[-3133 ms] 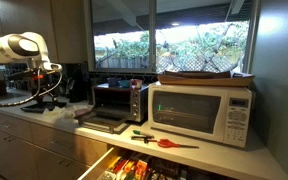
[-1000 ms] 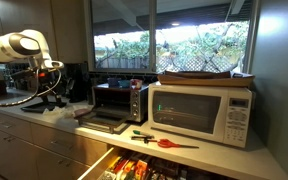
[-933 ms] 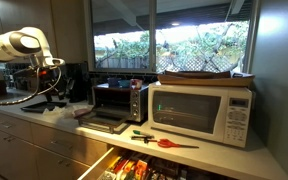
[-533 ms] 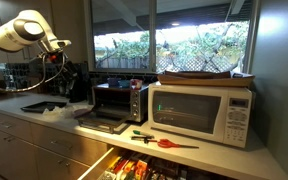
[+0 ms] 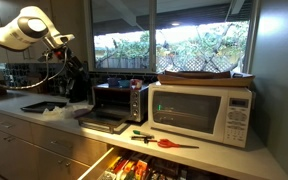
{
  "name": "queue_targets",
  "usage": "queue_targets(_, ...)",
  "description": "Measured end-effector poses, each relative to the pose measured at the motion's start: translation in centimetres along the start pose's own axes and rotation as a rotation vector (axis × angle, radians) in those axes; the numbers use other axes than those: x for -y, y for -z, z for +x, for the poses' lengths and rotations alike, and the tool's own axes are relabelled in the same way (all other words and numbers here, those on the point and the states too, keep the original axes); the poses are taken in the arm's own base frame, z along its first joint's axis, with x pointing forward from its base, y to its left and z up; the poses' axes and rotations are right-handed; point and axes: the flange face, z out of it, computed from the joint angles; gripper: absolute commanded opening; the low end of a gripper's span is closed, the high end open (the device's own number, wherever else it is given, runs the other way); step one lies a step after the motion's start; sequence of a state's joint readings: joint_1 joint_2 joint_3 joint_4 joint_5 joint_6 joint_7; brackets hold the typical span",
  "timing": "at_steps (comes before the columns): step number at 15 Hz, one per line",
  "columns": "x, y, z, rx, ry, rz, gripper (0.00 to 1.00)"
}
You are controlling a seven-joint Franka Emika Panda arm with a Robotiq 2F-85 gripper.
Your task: Put the light blue bowl on the counter
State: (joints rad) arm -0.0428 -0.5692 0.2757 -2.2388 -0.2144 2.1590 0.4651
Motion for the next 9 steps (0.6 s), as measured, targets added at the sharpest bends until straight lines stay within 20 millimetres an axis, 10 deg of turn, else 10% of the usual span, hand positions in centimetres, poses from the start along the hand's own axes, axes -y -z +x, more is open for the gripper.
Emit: queue_targets(9,-2.9,-6.8,7.2,-0.006,-0.313,-0.146,1.0)
